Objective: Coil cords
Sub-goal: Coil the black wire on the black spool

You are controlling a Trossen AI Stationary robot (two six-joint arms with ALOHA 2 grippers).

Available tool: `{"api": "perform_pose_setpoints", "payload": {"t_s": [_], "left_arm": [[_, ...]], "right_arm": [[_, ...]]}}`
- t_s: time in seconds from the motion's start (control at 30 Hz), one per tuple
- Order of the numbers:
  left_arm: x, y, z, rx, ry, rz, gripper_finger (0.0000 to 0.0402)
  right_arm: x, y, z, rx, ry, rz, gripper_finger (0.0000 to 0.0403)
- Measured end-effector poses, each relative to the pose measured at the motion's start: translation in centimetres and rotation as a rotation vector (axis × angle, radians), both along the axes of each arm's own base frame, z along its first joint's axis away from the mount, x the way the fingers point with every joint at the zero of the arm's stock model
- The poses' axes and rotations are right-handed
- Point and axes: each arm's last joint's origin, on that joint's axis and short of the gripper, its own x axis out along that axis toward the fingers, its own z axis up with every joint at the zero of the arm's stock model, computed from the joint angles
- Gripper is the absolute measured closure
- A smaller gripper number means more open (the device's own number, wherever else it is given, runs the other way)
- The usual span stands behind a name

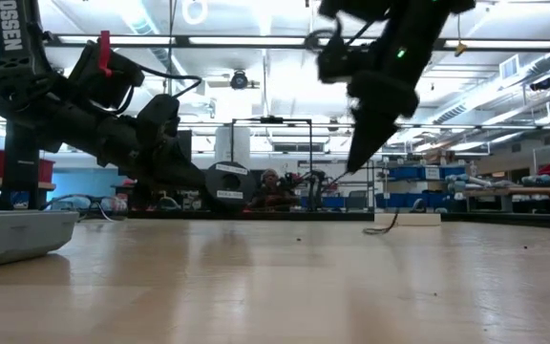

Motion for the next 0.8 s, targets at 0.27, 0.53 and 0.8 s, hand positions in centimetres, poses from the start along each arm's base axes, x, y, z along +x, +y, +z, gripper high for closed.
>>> {"api": "perform_pose_setpoints", "payload": {"t_s": [0.27, 0.53, 0.8], "left_arm": [[0.0, 0.0, 0.0, 0.0, -0.002, 0.0, 0.0401], [0.0, 0.0, 0.1, 0.005, -0.005, -0.001, 0.0401], [0.0, 0.0, 0.0, 0.004, -0.002, -0.001, 0.0401]], "right_arm": [[-6.3, -1.7, 1.7, -0.026, -0.232, -0.123, 0.0318], [-9.4, -2.4, -4.4, 0.345, -0.987, -0.275, 0.0318], [-5.6, -0.1, -7.2, 0.369, -0.874, -0.032, 0.0318]]}}
